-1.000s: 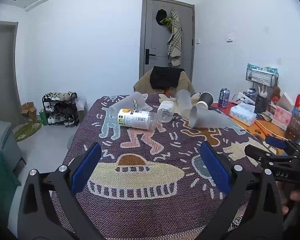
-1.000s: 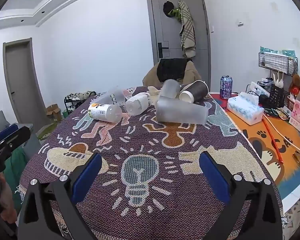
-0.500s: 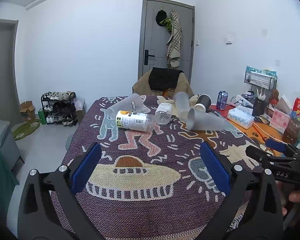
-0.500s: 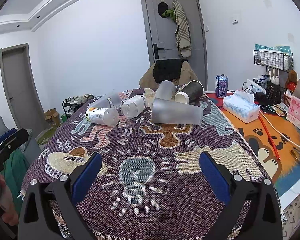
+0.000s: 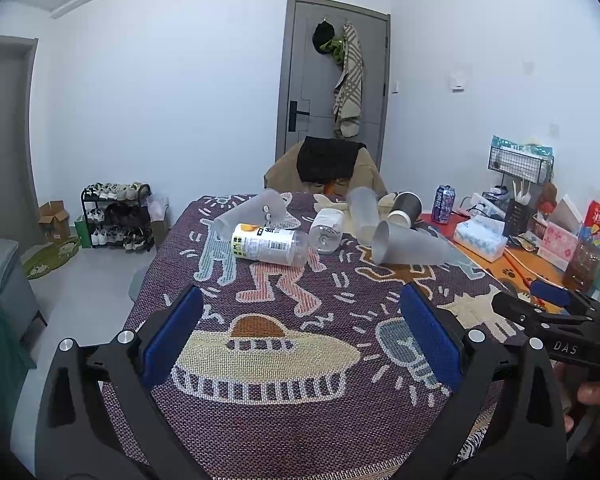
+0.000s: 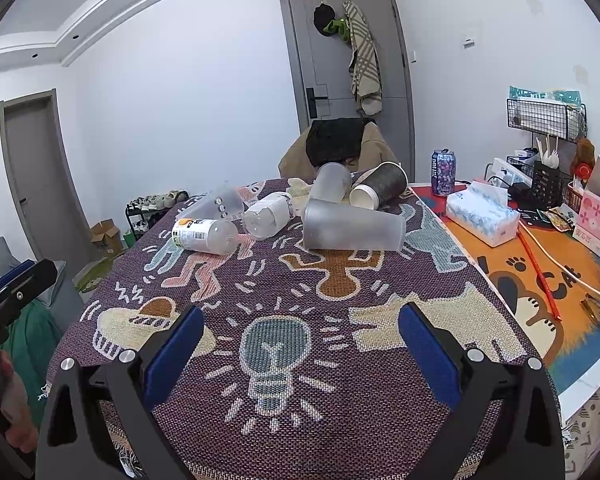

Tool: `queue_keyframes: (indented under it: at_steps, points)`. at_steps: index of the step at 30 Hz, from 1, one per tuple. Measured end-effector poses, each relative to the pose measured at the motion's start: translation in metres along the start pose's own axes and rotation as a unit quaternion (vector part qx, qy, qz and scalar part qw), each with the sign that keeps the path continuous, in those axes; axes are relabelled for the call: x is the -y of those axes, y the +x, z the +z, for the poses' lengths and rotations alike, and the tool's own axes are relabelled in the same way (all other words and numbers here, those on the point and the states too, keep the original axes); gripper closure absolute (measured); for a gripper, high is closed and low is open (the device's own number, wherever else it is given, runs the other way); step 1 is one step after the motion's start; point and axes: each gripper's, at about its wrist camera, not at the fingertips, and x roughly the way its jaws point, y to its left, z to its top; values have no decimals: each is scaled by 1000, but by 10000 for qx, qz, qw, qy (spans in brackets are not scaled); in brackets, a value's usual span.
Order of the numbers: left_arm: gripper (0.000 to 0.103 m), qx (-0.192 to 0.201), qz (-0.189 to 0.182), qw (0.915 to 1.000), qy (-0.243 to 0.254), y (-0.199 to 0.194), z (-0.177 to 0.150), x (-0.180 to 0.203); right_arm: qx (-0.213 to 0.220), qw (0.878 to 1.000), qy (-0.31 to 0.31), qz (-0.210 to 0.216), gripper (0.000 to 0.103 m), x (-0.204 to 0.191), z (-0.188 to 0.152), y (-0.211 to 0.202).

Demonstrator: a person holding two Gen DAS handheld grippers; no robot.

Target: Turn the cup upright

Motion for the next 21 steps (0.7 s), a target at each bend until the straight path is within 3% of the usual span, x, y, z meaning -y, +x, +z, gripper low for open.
queue_keyframes:
  at_steps: [21]
  points:
    - [5, -133, -5, 9998, -173, 11, -4, -9, -148, 9998, 94, -10, 7, 3, -1, 9]
